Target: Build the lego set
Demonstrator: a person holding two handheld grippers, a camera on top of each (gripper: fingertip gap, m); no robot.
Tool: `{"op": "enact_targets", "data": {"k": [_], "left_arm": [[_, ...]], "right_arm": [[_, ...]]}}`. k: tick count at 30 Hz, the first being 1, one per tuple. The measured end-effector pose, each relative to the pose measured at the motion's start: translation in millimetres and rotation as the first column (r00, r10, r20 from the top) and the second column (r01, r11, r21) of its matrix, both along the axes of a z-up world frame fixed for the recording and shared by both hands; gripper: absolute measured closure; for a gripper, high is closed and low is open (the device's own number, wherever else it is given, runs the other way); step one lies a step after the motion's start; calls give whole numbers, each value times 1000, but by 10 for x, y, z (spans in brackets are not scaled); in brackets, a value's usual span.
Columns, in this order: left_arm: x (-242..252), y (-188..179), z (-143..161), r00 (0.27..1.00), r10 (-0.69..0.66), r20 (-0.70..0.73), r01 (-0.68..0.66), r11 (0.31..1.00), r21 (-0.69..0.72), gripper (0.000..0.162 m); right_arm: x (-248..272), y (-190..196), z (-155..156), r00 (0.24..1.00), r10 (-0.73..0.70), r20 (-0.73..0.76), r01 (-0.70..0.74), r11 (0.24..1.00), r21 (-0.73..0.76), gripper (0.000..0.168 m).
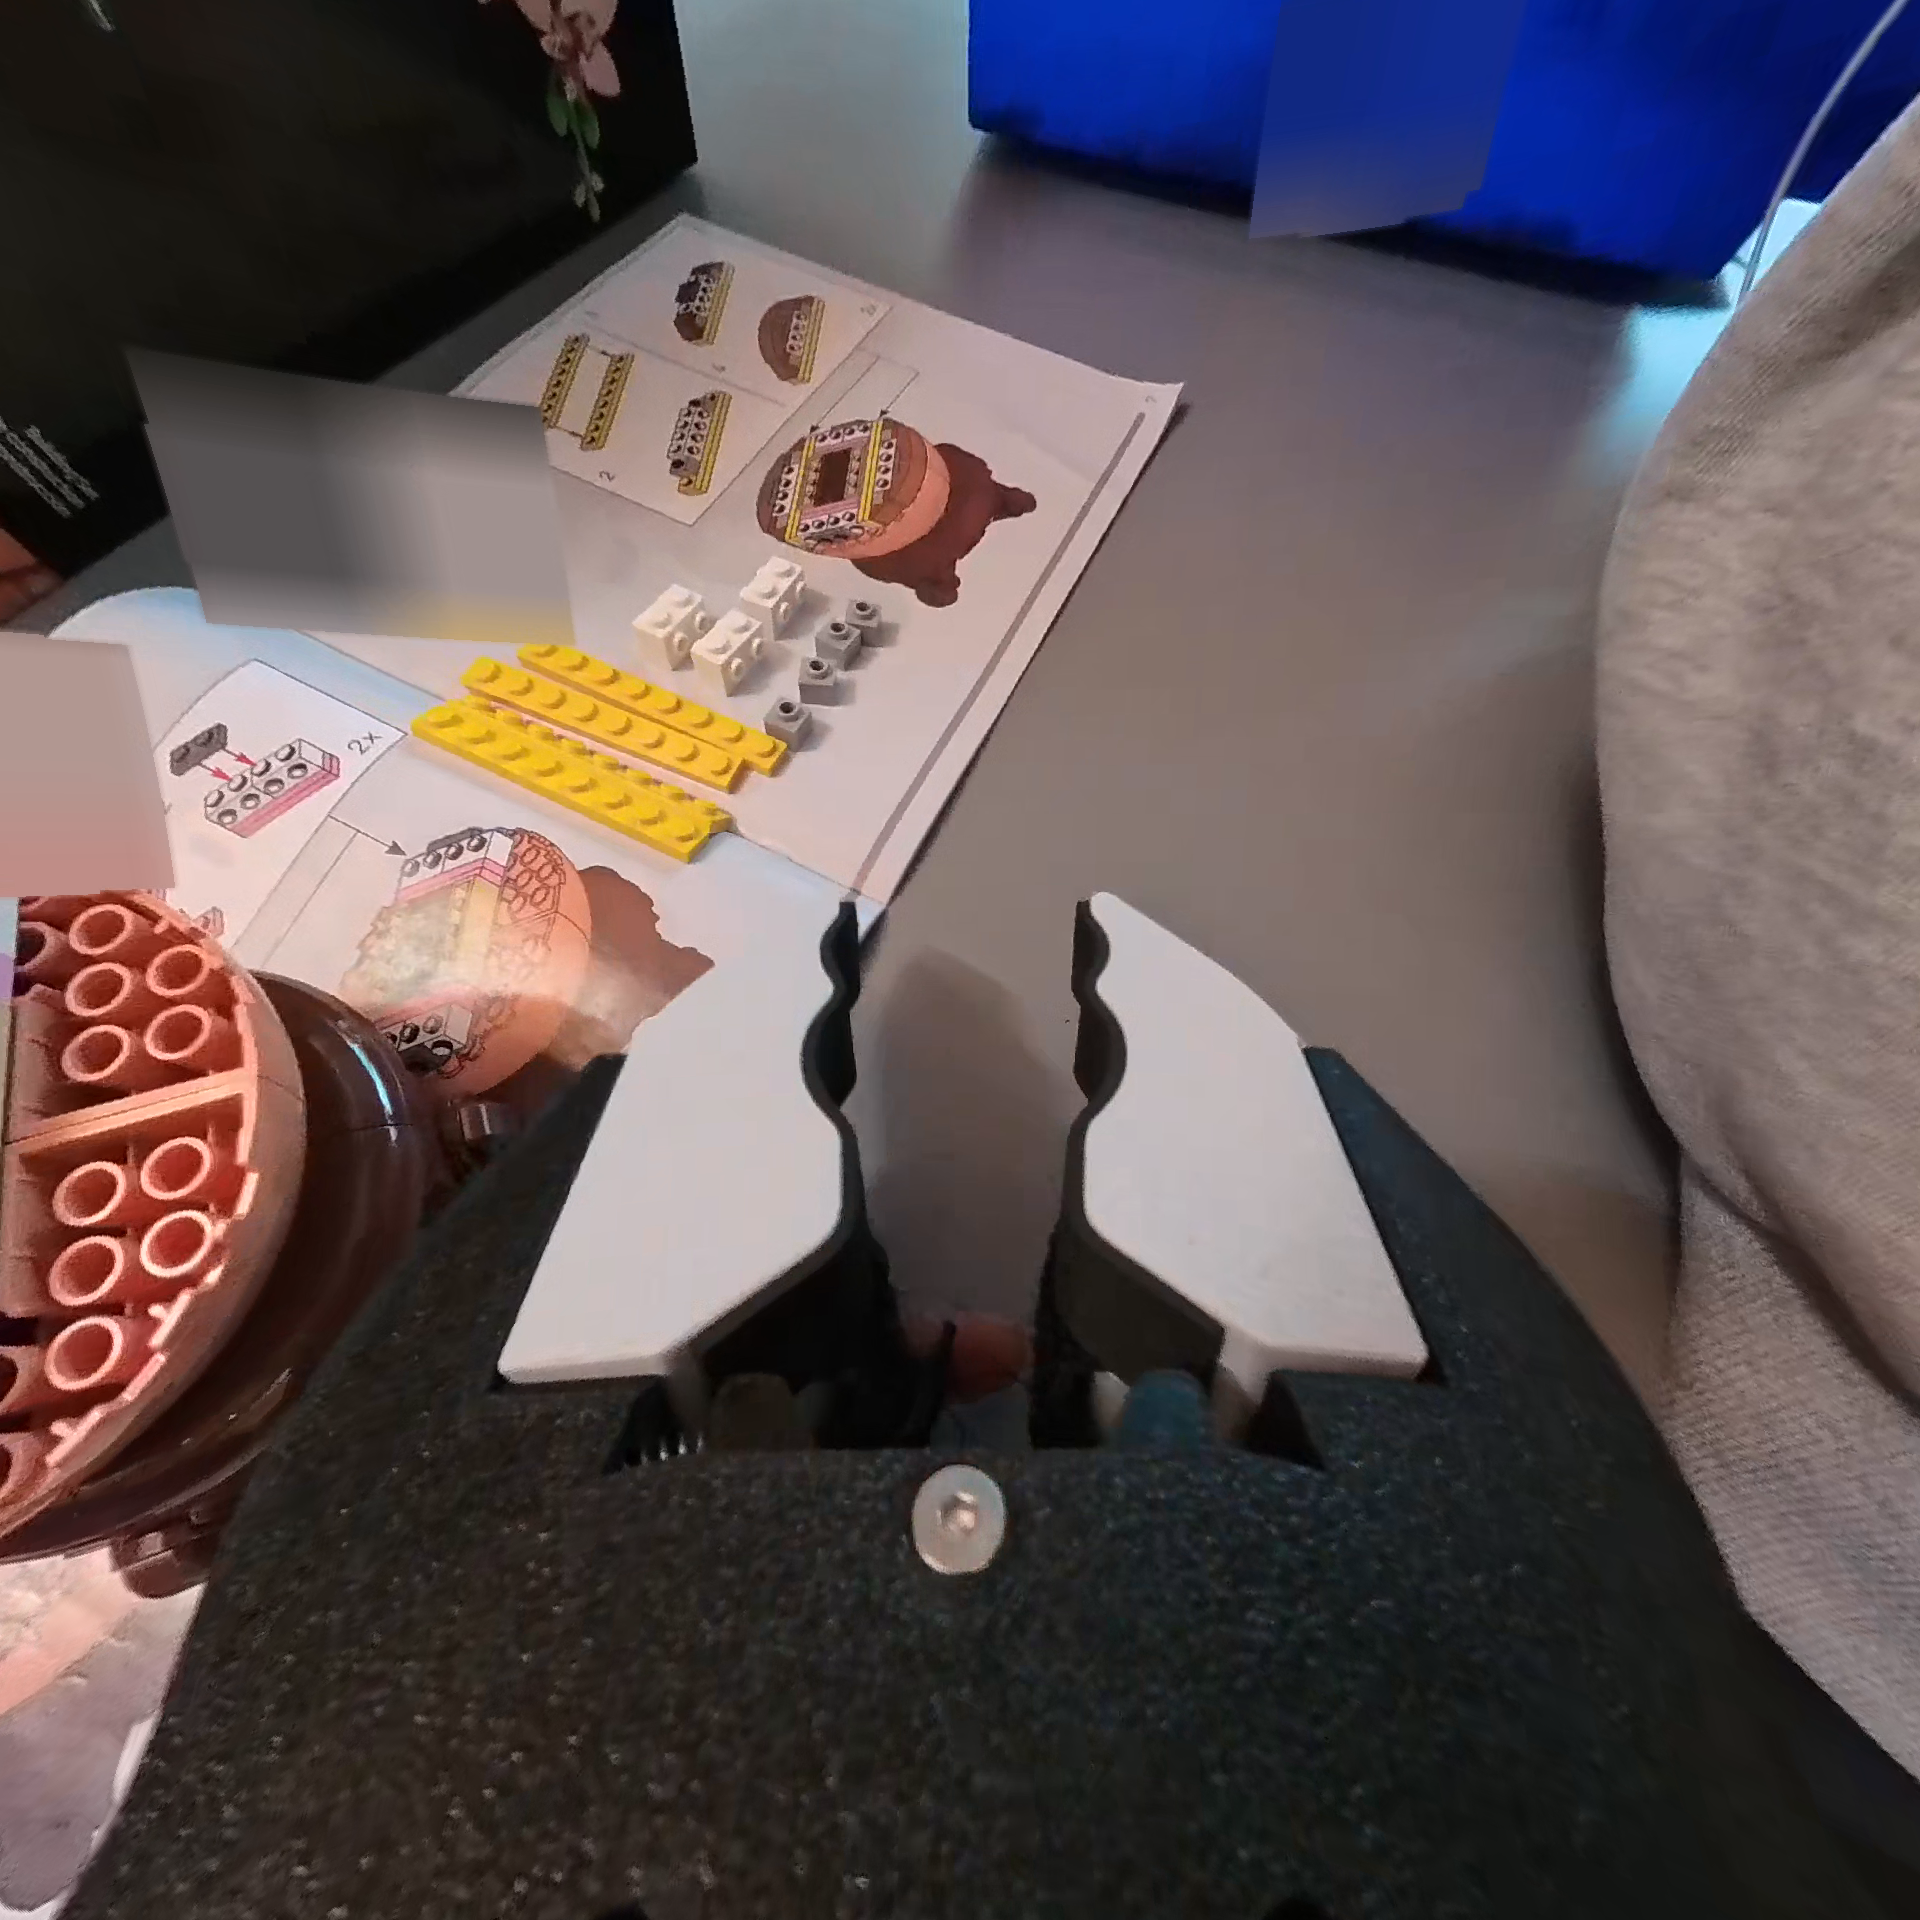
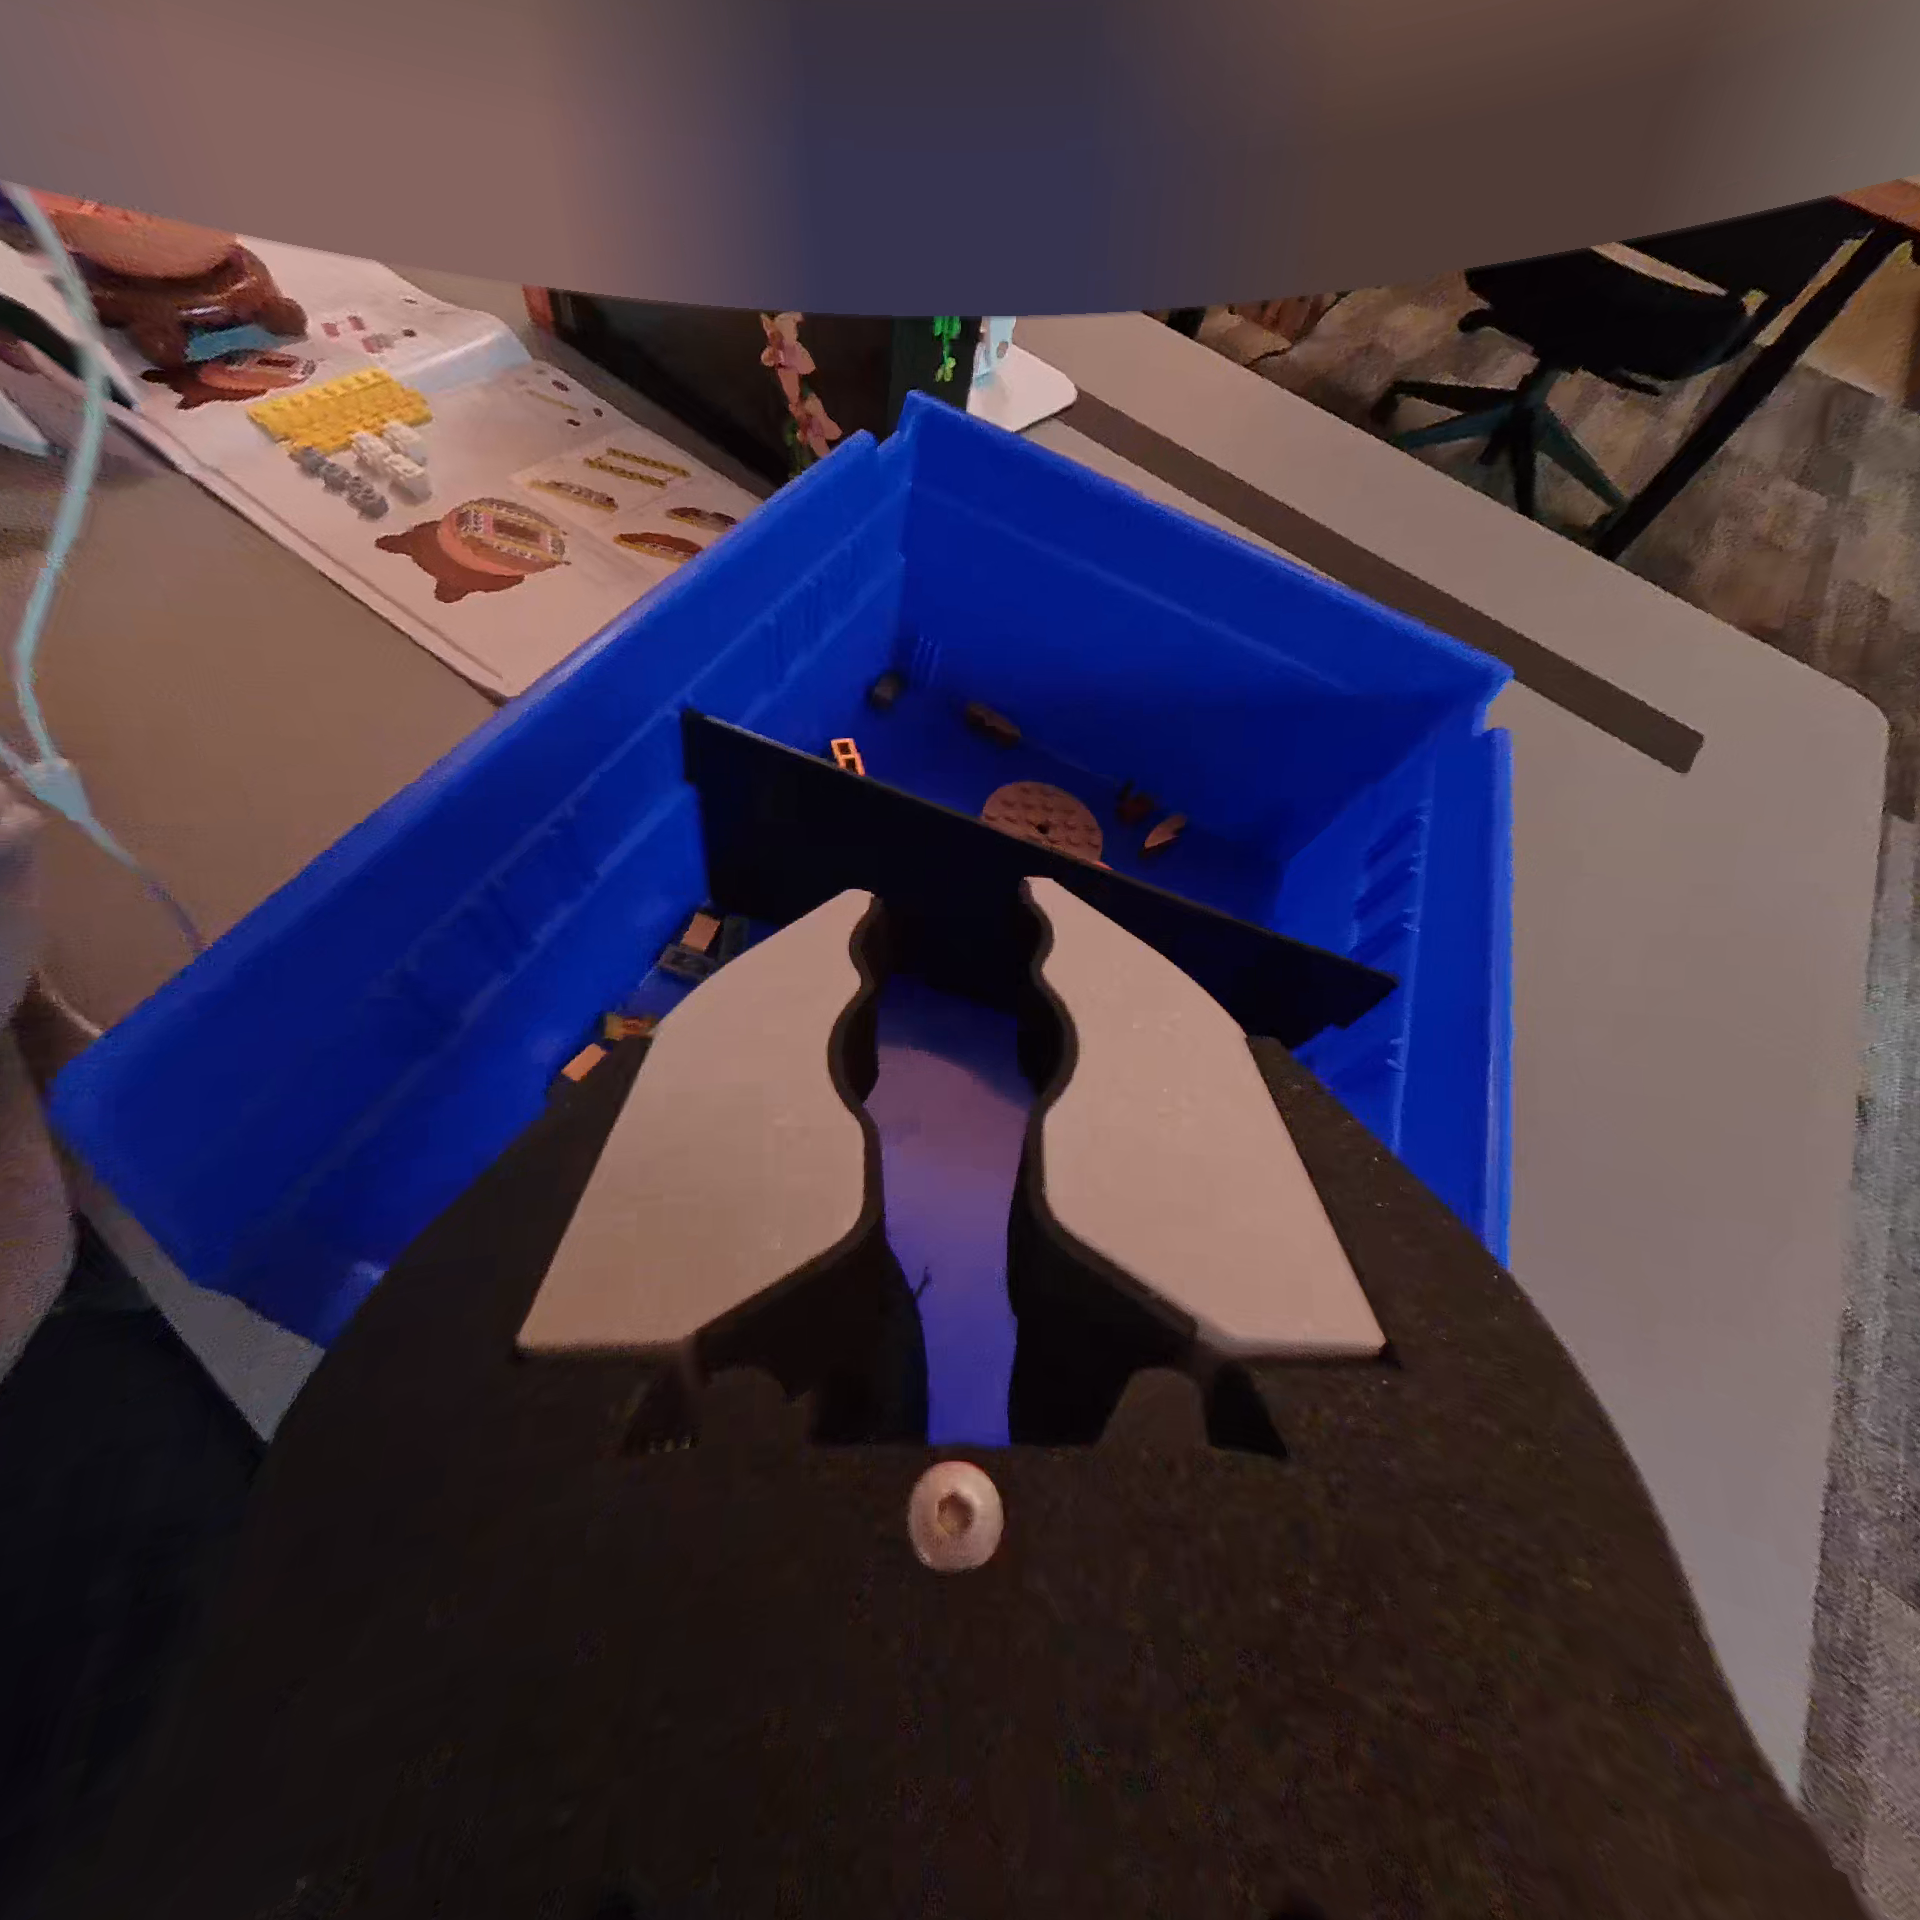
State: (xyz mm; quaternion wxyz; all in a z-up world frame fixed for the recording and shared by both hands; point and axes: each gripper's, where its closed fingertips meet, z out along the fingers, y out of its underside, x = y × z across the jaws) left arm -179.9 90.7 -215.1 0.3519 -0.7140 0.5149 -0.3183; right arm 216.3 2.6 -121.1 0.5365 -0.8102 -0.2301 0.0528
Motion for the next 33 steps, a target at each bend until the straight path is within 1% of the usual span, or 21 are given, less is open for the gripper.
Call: {"op": "enact_targets", "data": {"k": [4, 7, 10, 13, 19, 23, 26, 30, 33], "left_arm": [[1, 4, -30, 1000, 3, -19, -3, 1000, -4, 124], [3, 2, -41, 1000, 2, -27, -2, 1000, -3, 125], [1, 12, -34, 1000, 9, -20, -9, 1000, -10, 125], [-2, 23, -34, 1000, 17, -20, -17, 1000, -9, 126], [-6, 36, -33, 999, 26, -19, -27, 1000, -11, 128], [-11, 54, -32, 999, 38, -14, -39, 999, -22, 129], [-9, 54, -48, 999, 37, -23, -38, 999, -34, 129], [-12, 62, -44, 999, 43, -19, -43, 998, -37, 129], [-18, 74, -22, 999, 52, -4, -52, 998, -32, 130]], "right_arm": [[-68, -29, -48, 998, 54, -11, -54, 999, -4, 148], [-204, -82, -148, 989, 146, -8, -146, 988, -52, 149], [-253, -83, -257, 983, 181, 24, -178, 980, -89, 149], [-305, -83, -321, 977, 212, -9, -212, 970, -116, 150], [-313, -29, -344, 974, 217, -59, -222, 970, -97, 151], [-295, -18, -417, 976, 210, -58, -217, 965, -146, 152], [-305, 12, -402, 973, 226, -48, -230, 961, -154, 152], [-290, 158, -292, 967, 250, -41, -253, 953, -167, 151], [-145, 386, -211, 979, 205, 5, -198, 953, -229, 150]]}}
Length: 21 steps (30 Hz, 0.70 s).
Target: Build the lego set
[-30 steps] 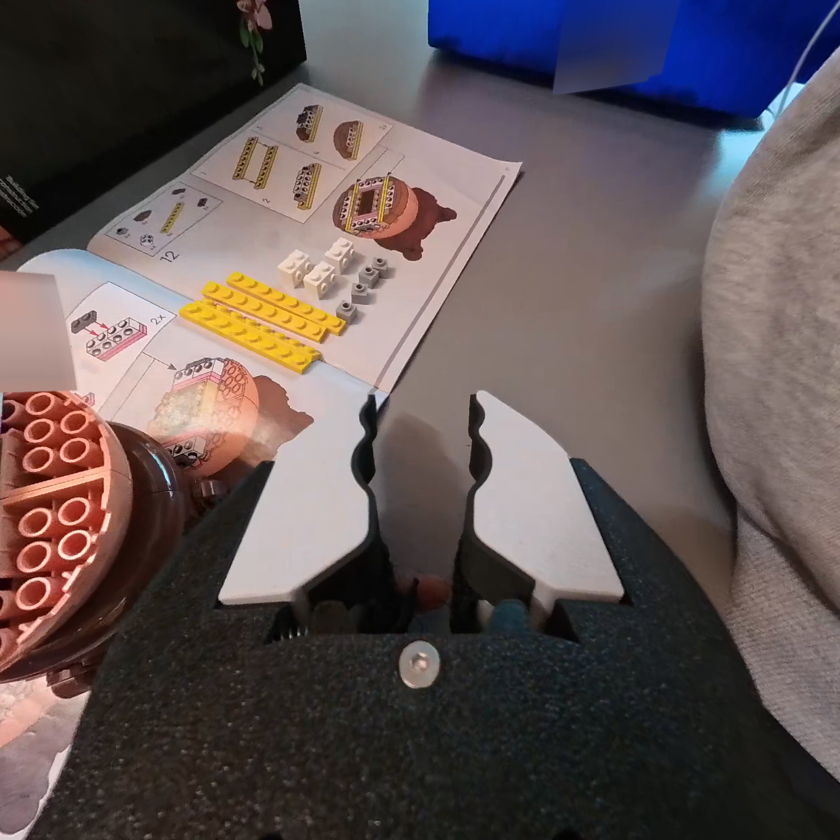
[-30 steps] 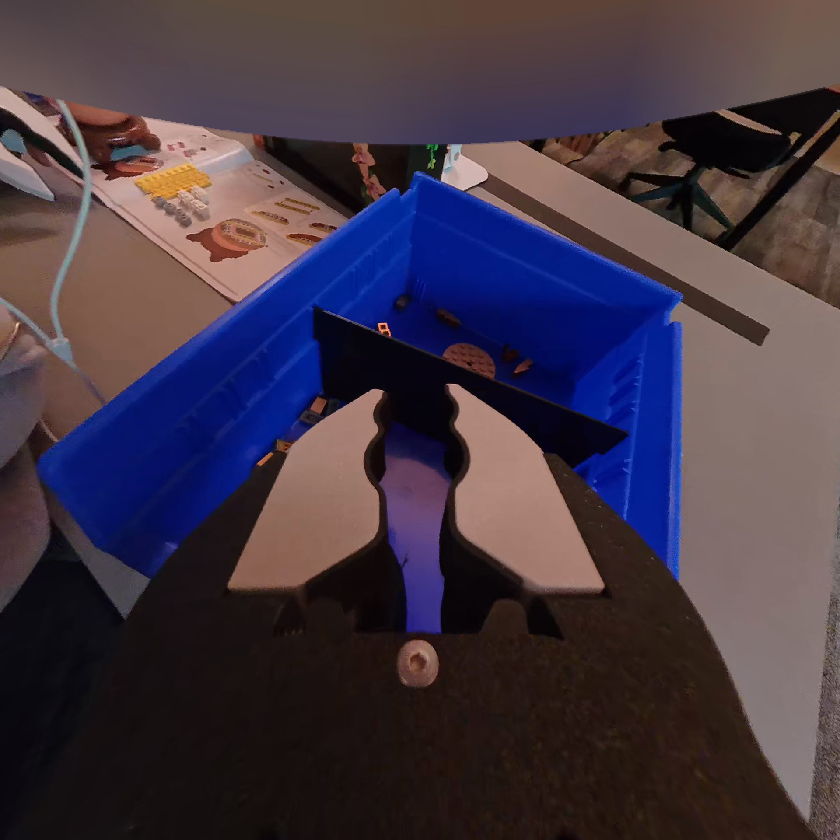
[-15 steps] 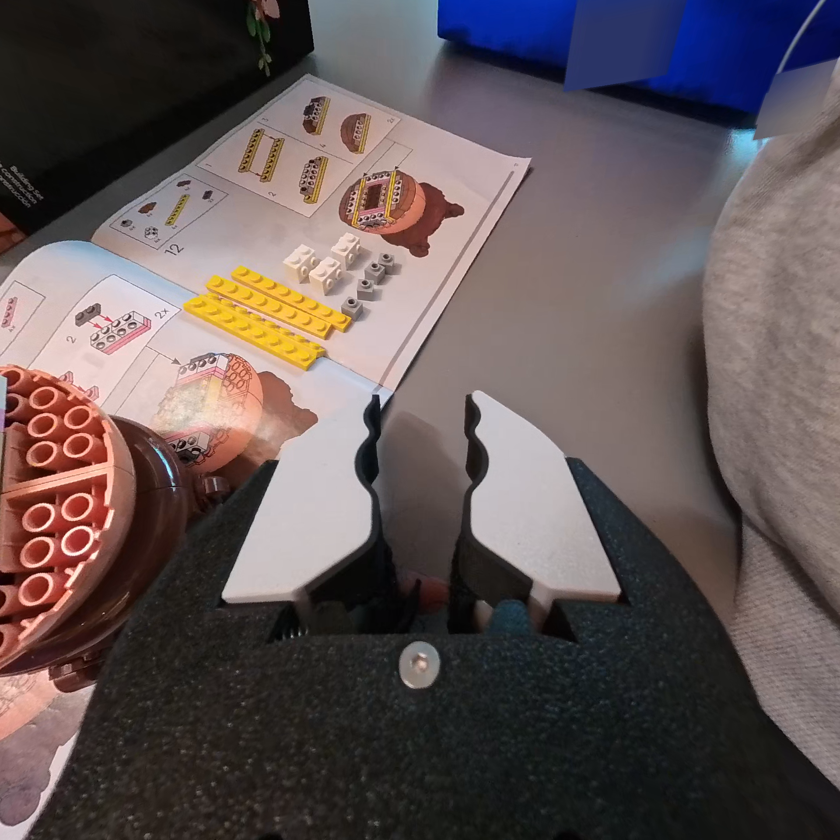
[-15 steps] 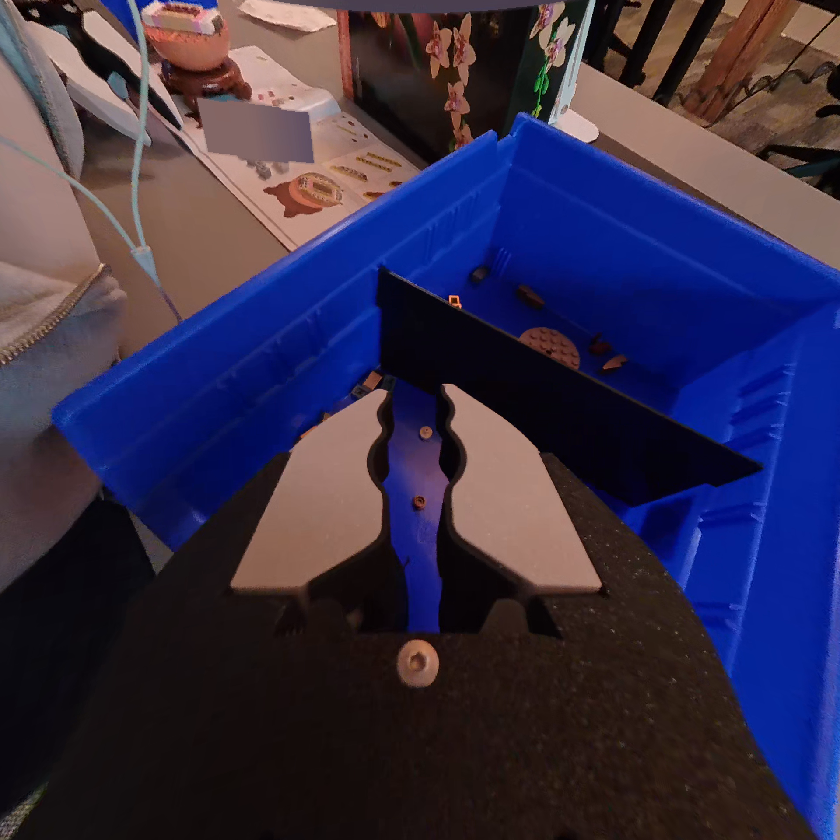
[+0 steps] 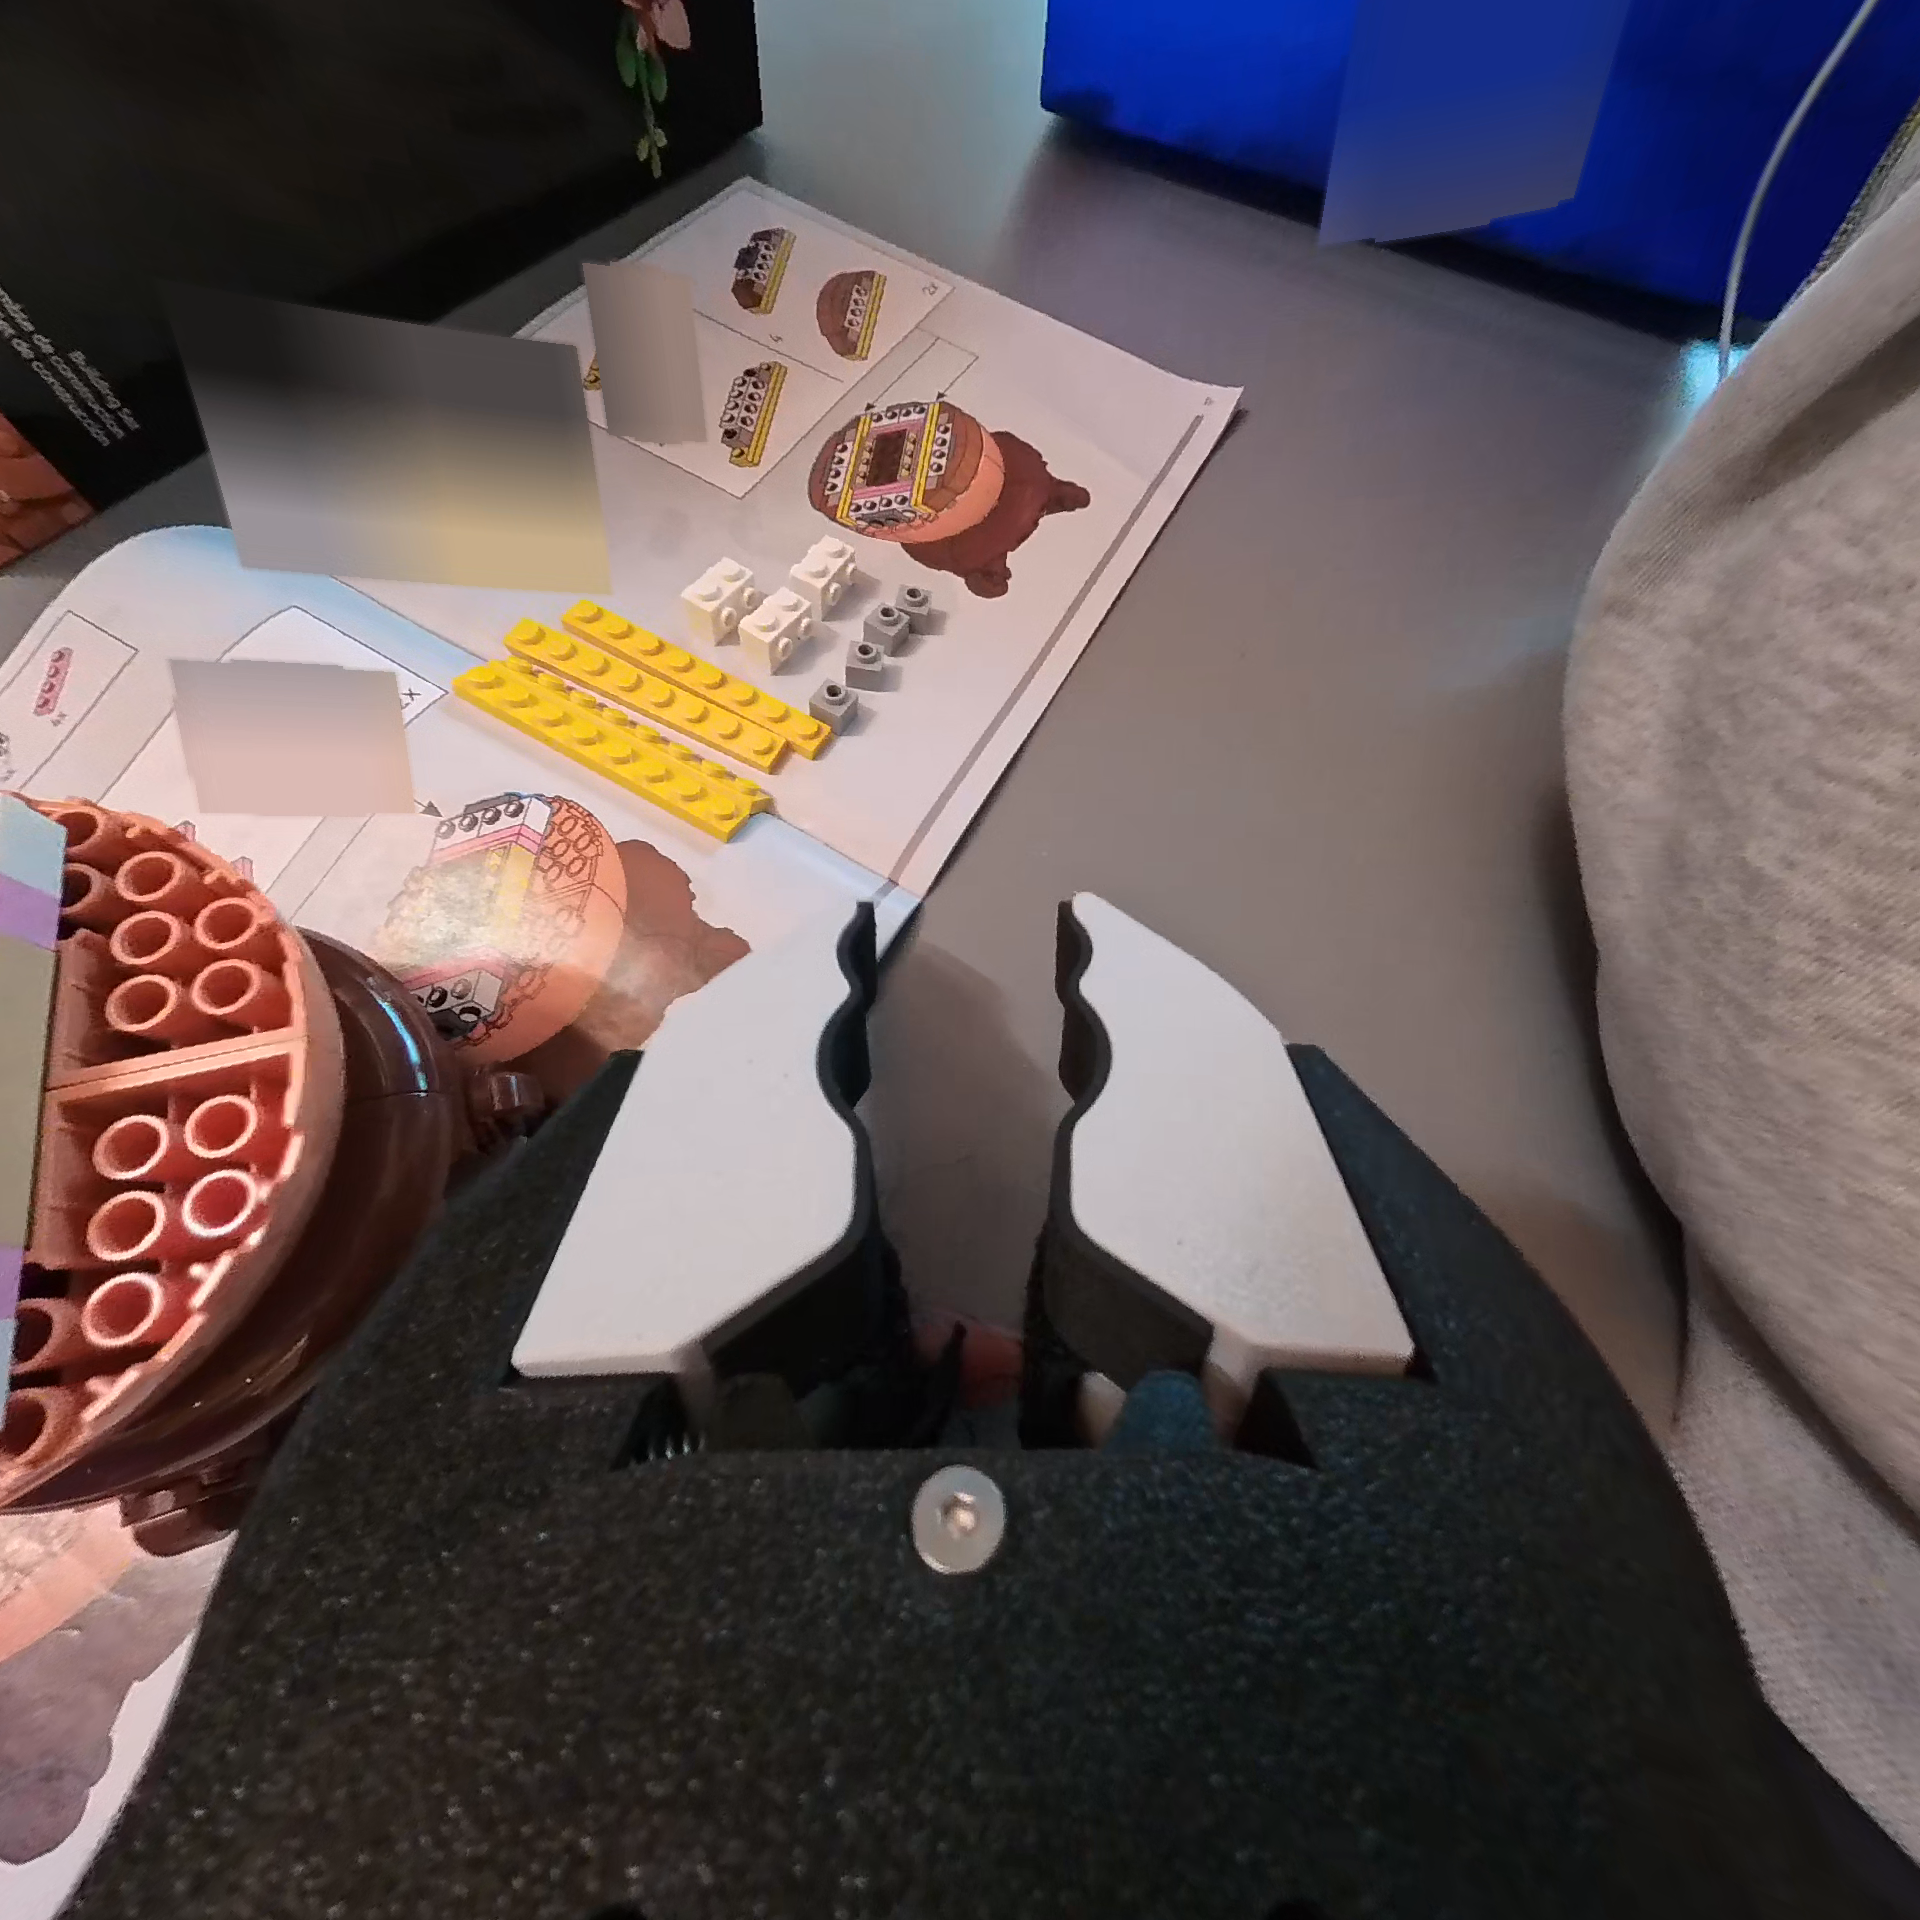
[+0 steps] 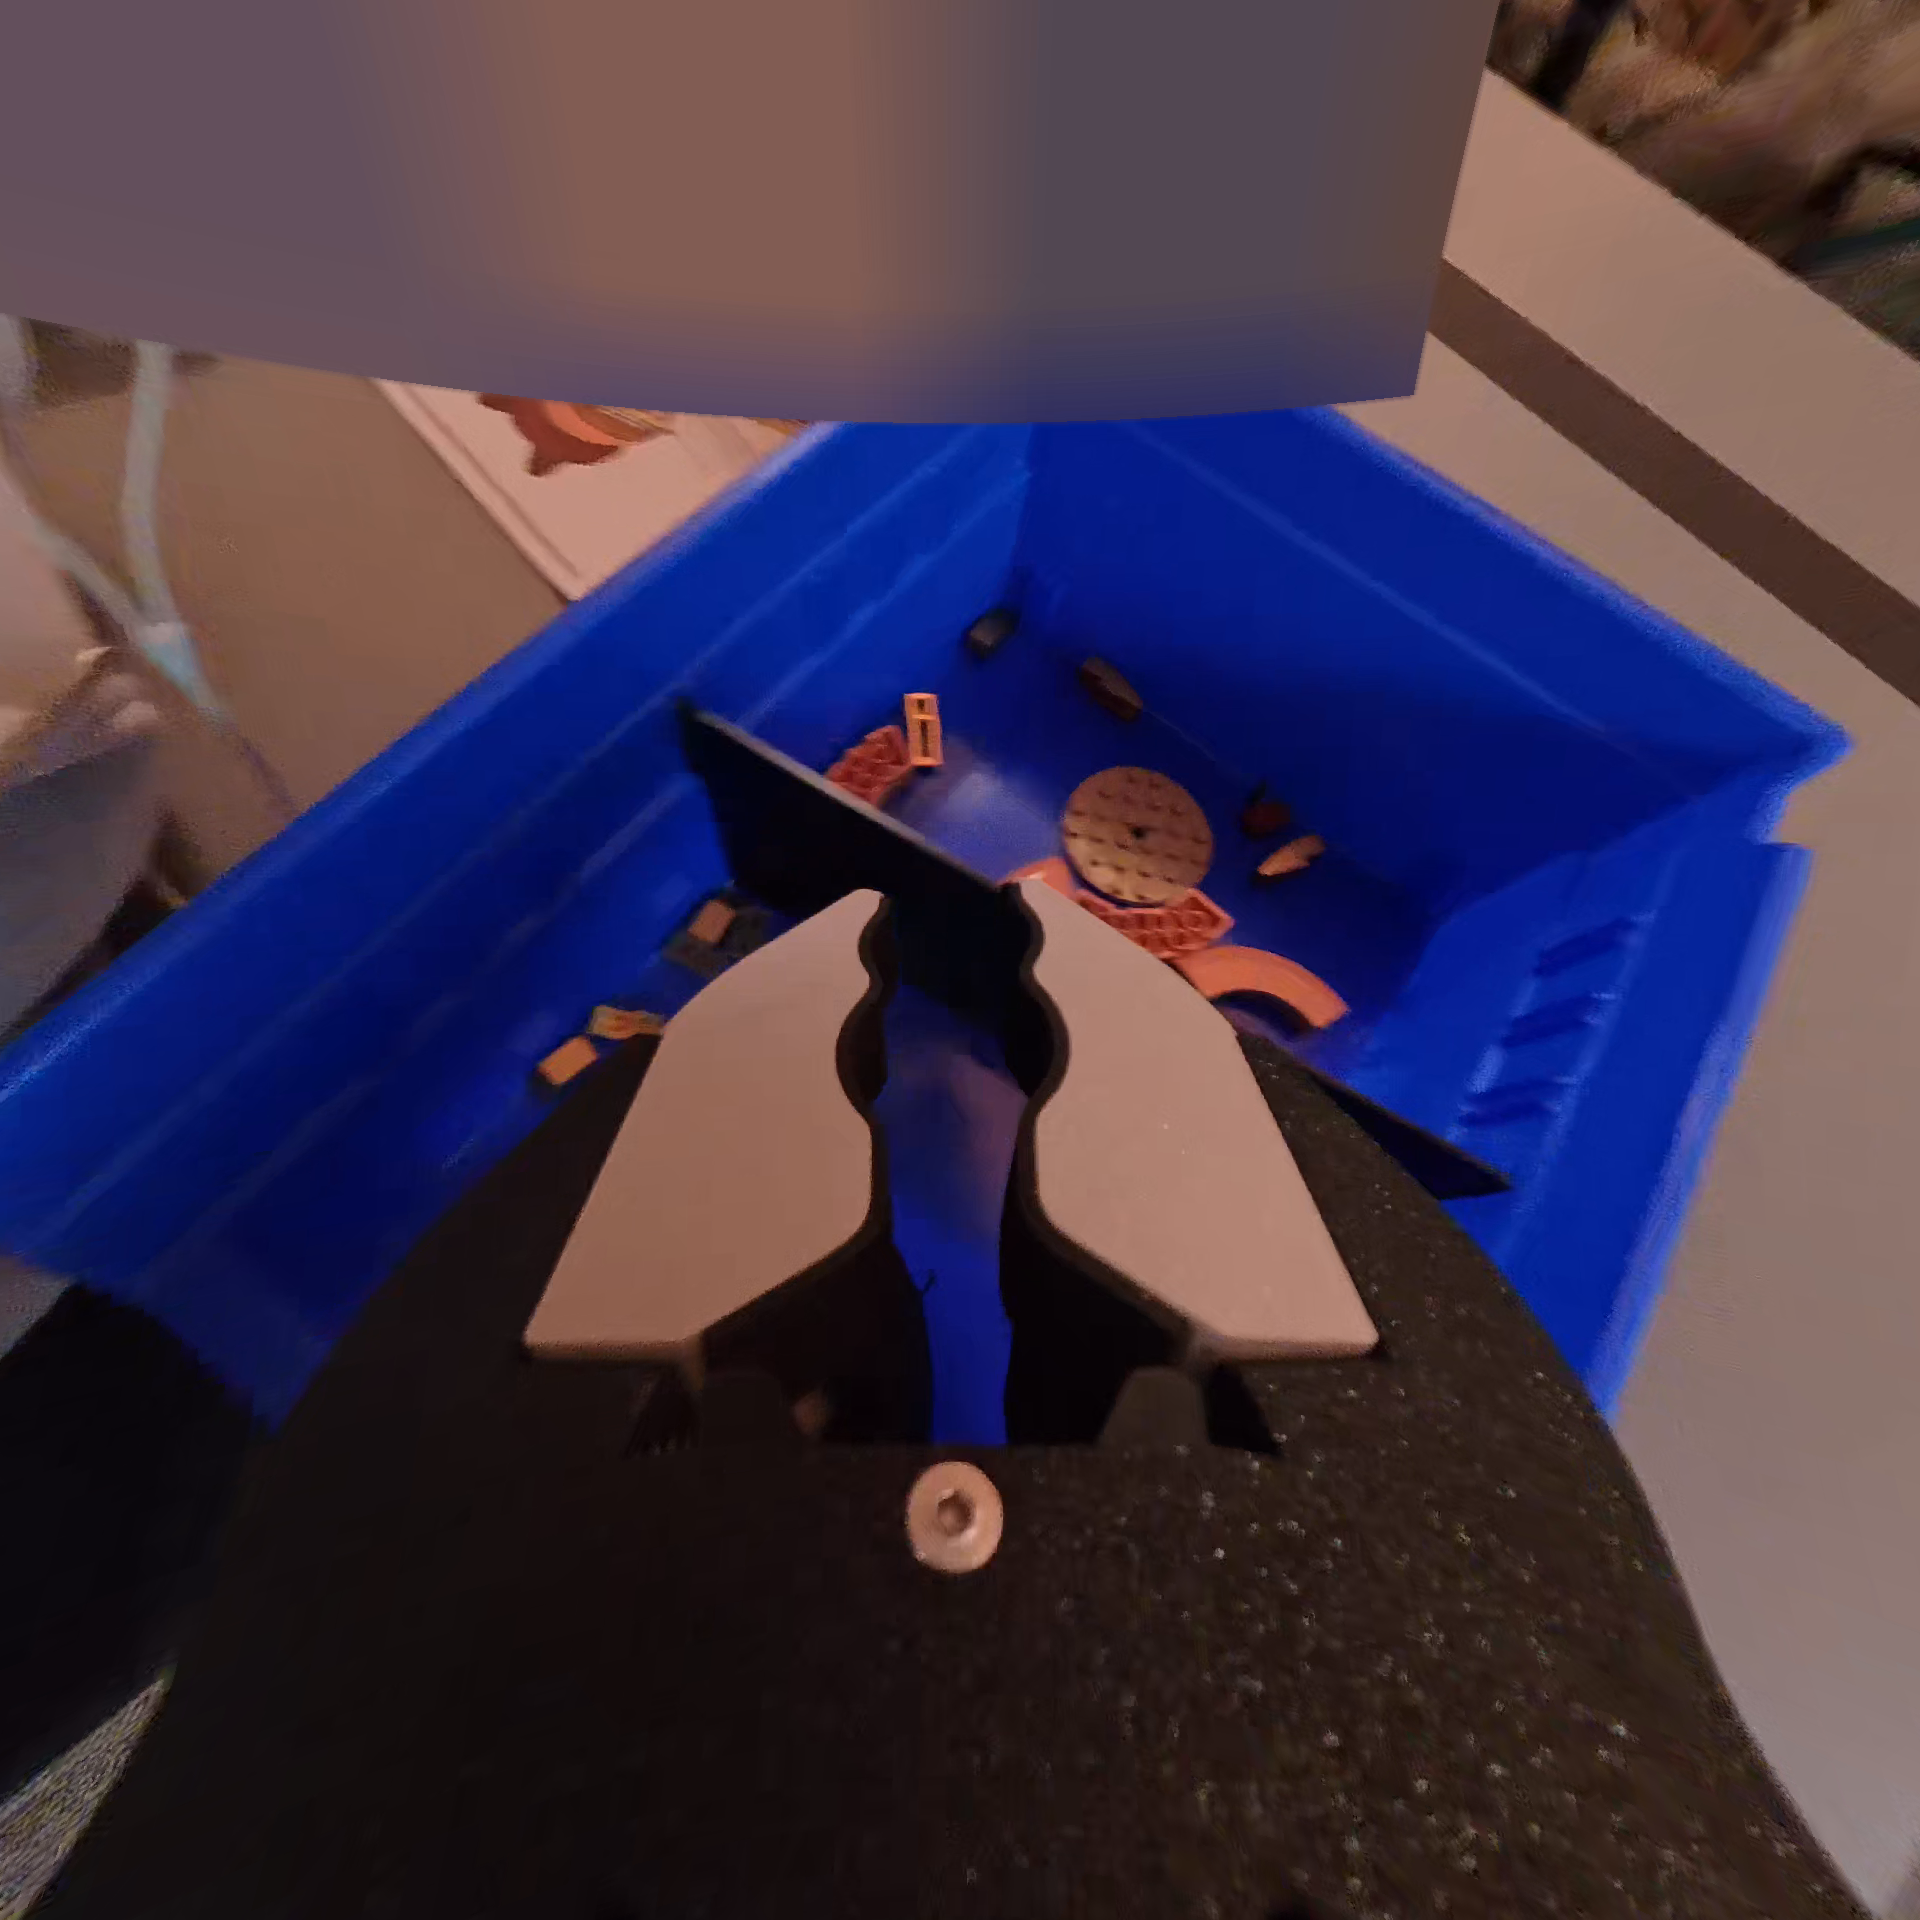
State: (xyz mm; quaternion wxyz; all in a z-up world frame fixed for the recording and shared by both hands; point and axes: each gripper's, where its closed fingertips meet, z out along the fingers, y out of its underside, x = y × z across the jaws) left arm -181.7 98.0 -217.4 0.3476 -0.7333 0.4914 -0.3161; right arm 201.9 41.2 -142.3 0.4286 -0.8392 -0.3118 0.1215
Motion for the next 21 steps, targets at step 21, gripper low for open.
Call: {"op": "enact_targets", "data": {"k": [21], "left_arm": [[-3, -33, 80, 998, -26, 65, 27, 999, -19, 133]], "right_arm": [[258, 733, -821, 825, 418, 380, -52, 726, -686, 154]]}}
